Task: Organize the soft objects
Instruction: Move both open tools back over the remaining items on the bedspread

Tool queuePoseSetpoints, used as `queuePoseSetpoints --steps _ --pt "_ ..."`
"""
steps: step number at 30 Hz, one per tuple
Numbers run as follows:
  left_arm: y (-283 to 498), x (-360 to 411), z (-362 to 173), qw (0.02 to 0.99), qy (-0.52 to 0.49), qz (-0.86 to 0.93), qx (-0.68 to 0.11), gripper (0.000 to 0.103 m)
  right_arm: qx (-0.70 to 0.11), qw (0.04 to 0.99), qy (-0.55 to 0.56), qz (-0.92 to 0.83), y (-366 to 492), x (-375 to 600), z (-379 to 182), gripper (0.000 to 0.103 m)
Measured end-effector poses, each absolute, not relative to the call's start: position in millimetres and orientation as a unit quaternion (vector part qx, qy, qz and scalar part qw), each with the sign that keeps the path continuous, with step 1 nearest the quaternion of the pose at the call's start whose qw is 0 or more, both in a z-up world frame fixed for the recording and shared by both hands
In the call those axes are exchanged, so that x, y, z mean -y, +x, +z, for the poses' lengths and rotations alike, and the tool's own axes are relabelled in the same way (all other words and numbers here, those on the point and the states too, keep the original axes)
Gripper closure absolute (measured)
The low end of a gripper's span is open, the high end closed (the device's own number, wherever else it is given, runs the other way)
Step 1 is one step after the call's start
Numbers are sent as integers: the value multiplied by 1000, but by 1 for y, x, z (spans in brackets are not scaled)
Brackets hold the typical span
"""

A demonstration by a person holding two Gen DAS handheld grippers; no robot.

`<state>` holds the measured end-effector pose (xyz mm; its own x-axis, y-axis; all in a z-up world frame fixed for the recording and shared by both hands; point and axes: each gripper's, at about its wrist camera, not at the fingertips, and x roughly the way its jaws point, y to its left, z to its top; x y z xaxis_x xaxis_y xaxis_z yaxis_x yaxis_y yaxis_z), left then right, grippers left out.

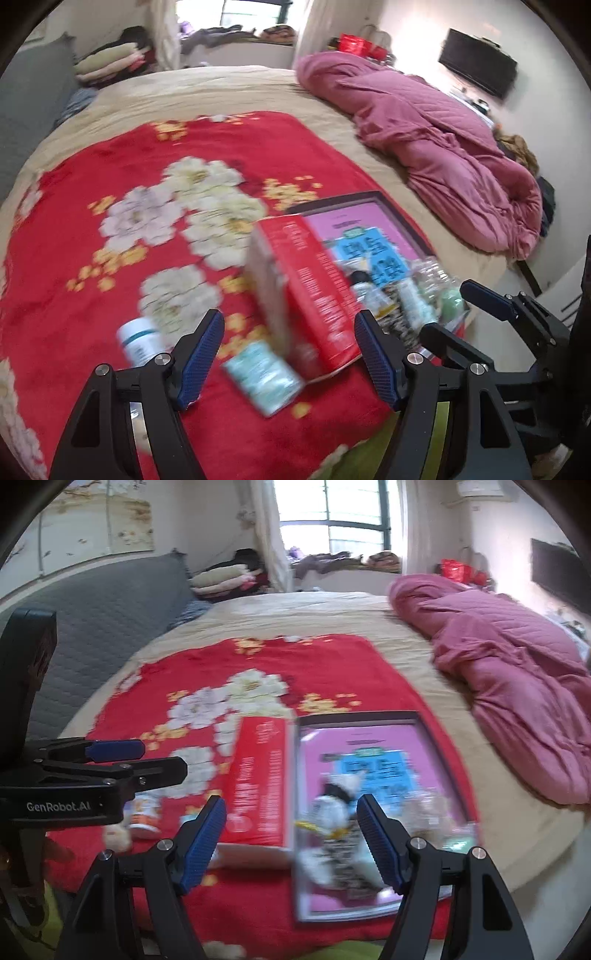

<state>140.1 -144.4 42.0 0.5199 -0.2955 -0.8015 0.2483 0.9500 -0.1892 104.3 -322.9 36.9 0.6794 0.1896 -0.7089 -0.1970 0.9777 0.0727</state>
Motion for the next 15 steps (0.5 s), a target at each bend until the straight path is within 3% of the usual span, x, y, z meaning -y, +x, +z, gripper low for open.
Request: queuePoseSetpoints --steps 15 --pt "89 7 -5 858 -75 -43 -506 29 -439 871 -123 184 98 196 -7 30"
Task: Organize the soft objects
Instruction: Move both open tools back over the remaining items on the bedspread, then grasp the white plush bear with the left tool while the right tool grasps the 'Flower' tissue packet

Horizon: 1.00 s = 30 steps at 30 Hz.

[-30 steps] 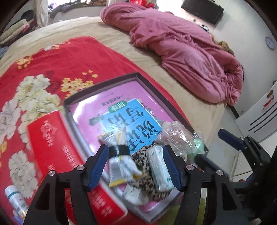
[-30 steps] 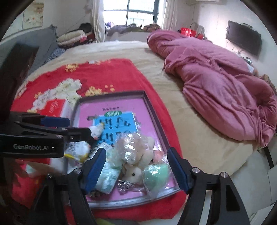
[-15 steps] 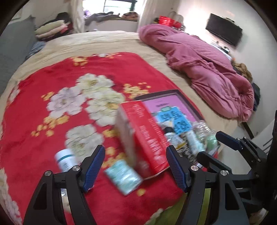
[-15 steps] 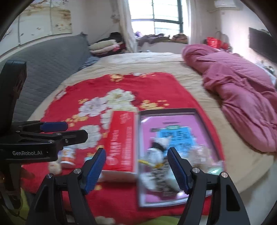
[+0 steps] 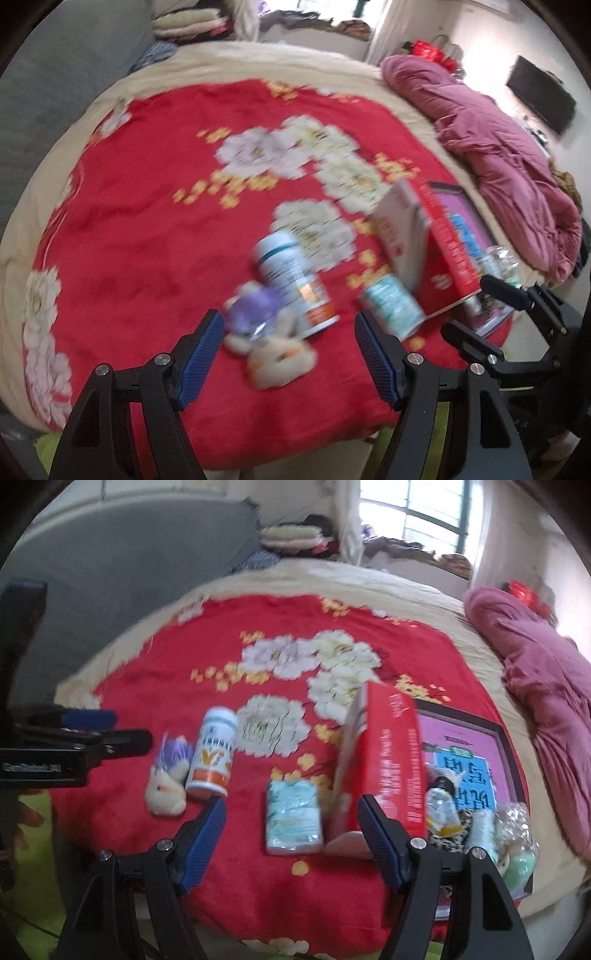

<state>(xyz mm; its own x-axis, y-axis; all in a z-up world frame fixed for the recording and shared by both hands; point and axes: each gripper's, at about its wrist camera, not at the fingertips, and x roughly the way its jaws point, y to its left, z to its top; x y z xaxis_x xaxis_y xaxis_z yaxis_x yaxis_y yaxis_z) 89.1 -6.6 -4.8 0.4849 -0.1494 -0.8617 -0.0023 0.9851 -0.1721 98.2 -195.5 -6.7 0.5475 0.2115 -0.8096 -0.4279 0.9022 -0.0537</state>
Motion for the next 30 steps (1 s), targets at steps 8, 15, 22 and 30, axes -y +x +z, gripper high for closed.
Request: queuePoseSetpoints --steps 8,15,22,30 --pt "96 -14 -56 830 -114 -24 -546 29 -472 836 -228 161 113 153 -68 30" --pt "112 -15 -90 810 -137 -26 -570 29 -476 822 -292 116 122 142 -95 30" --pt "119 -16 -106 801 -152 -37 -577 28 -468 803 -360 85 134 130 -120 31" --pt "132 -18 -119 798 -177 -37 -575 36 -459 799 -377 88 150 124 -131 63"
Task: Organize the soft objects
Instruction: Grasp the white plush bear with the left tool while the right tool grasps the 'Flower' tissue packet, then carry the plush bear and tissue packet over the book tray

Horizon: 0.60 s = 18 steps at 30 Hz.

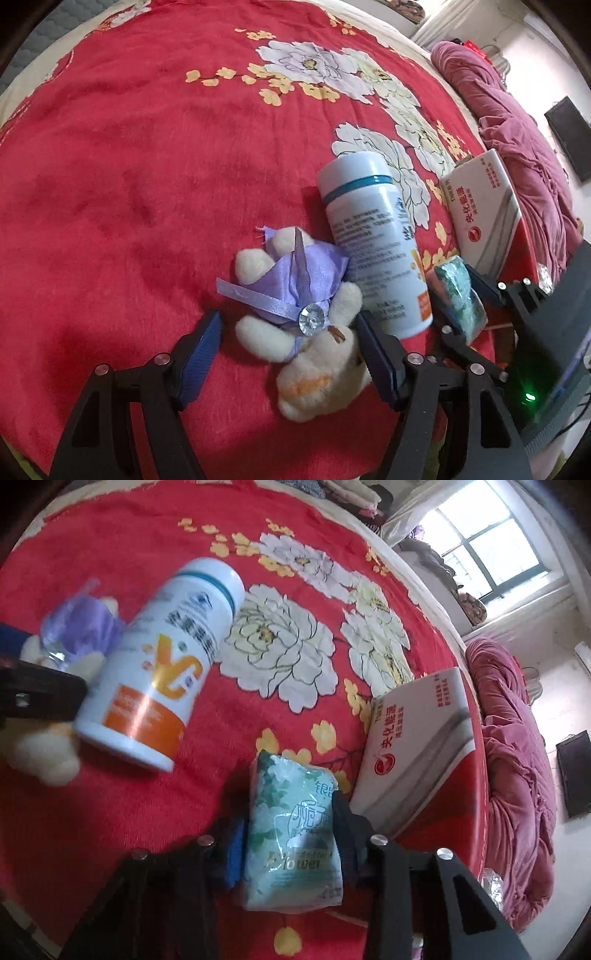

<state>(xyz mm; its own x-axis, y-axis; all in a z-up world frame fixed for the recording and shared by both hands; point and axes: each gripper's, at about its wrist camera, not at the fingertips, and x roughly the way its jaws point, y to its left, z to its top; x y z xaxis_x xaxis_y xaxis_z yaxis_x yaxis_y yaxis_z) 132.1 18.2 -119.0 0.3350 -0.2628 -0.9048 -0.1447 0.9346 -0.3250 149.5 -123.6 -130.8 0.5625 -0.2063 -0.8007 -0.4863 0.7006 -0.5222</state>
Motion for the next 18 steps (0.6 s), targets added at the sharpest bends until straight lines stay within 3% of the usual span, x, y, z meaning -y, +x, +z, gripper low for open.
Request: queuePoseSetpoints --steps 2,5,10,18 --pt "135 -16 -118 798 -179 -42 -574 46 -461 811 -348 96 149 130 -120 64" --pt "137 -13 -114 802 -171 -42 -571 51 -459 830 -289 129 144 141 -96 64" --pt "131 -19 -106 803 -187 -50 -563 54 -466 852 -143 191 137 167 -52 64" --pt "114 -30 -59 829 -197 -50 -522 56 -433 874 -72 206 131 187 -12 64"
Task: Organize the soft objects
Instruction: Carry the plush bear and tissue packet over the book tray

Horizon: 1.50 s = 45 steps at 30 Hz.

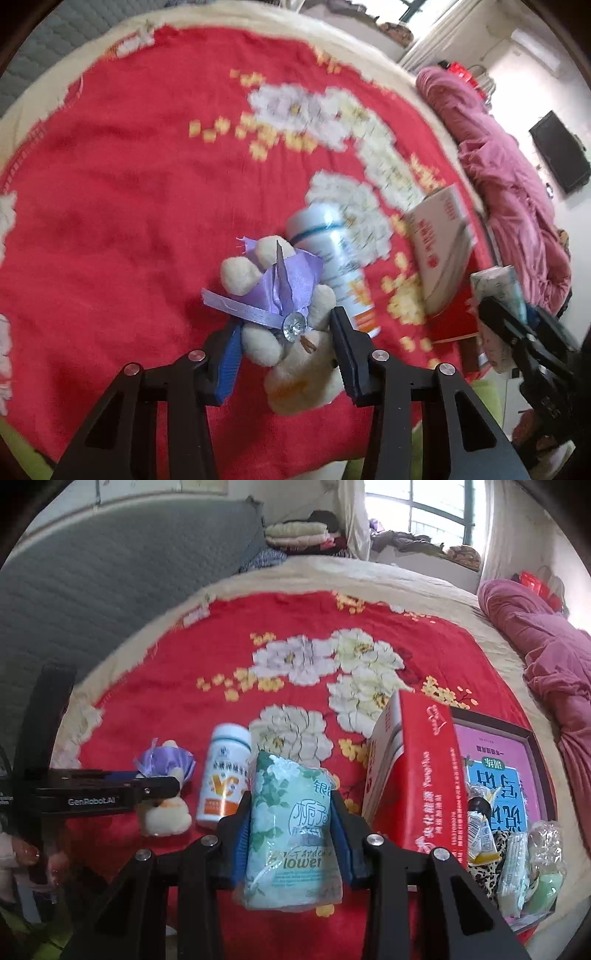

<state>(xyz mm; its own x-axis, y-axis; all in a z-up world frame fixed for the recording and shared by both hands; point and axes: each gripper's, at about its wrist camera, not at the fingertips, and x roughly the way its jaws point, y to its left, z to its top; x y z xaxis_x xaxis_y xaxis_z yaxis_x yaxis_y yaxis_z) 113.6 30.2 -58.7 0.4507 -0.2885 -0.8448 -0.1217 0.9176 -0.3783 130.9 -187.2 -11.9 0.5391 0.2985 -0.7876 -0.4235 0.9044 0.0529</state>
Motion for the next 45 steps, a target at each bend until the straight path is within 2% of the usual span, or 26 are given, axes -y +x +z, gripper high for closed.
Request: queuePoseSetpoints --steps 8,19,30,45 --pt "120 22 20 864 -151 -111 -468 56 -392 905 -9 167 122 247 35 64" --pt "155 165 56 854 -99 -222 -460 56 -365 927 88 22 115 404 56 64" --pt "182 279 29 827 -45 -273 -489 56 -364 924 112 -39 117 478 46 64" --pt "189 314 -22 815 -1 -264 -516 56 -428 893 126 -55 154 499 -22 63"
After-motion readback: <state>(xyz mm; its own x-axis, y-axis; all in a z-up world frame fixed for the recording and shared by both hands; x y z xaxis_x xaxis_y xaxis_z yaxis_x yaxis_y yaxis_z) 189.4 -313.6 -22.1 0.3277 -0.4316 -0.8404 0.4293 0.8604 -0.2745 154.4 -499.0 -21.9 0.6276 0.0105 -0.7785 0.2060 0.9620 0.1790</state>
